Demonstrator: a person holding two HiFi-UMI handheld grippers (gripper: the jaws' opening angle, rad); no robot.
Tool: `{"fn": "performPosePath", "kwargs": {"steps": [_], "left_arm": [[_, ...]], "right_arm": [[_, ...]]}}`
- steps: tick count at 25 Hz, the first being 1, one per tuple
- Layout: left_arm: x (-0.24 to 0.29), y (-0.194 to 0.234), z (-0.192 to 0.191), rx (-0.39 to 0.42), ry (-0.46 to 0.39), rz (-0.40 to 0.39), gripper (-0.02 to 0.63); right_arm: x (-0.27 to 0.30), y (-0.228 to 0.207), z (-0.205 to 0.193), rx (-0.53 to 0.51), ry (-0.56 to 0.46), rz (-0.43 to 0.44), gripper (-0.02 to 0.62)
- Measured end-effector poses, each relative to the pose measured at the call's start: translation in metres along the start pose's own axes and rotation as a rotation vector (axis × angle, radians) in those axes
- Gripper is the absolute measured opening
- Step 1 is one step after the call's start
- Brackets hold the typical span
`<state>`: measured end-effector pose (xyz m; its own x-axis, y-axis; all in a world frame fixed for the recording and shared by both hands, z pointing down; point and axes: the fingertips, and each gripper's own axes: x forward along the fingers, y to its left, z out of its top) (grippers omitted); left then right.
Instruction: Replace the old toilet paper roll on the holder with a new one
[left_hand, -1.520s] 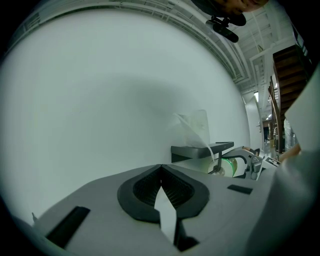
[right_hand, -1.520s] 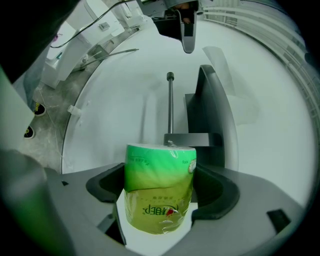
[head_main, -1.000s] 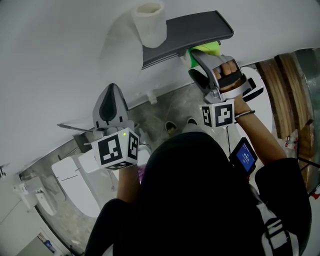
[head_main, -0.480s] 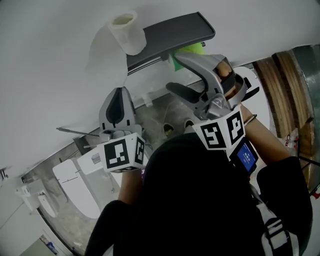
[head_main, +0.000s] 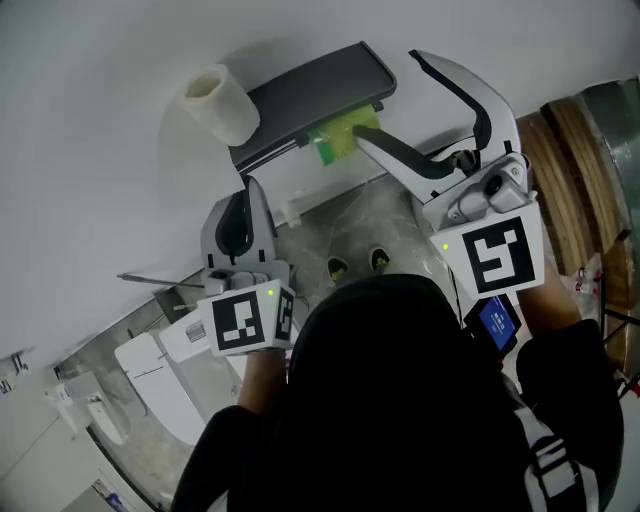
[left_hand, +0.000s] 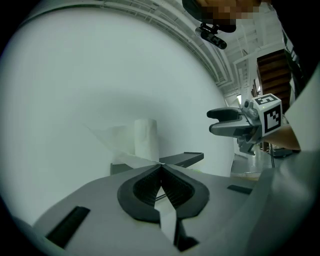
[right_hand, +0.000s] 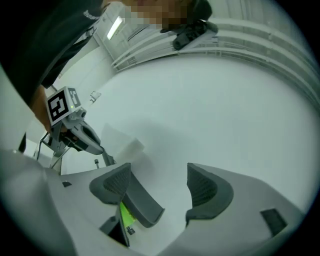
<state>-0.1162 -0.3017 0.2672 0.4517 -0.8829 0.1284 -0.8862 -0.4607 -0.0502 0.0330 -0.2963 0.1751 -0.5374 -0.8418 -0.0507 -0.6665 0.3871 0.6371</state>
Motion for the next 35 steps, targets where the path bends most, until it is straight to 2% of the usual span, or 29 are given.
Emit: {"fn": "performPosePath", "kwargs": {"steps": [7, 11, 15, 23, 35], "left_arm": [[0.029, -0.028, 0.014, 0.008, -0.034, -0.047, 0.02], [0.042, -0.043, 0.016, 0.02, -0.035, -0.056, 0.02], [0.05, -0.057, 0.015, 0.022, -0.034, -0.053, 0.02], [0.058, -0.082, 0.008, 0.044, -0.024, -0.04, 0.02], [0.055, -0.112, 0.006, 0.049, -0.028, -0.066, 0.02]], "right_arm": [[-0.034, -0.069, -0.038, 0.251, -0.012, -0.168, 0.224], [-0.053, -0.091, -0.069, 0.354, -0.015, -0.215, 0.121], [-0.071, -0.1, -0.104, 0.447, 0.025, -0.229, 0.061], [-0.098, -0.087, -0.158, 0.613, 0.071, -0.213, 0.037], [-0.13, -0.082, -0.169, 0.65, 0.09, -0.2, 0.037]]}}
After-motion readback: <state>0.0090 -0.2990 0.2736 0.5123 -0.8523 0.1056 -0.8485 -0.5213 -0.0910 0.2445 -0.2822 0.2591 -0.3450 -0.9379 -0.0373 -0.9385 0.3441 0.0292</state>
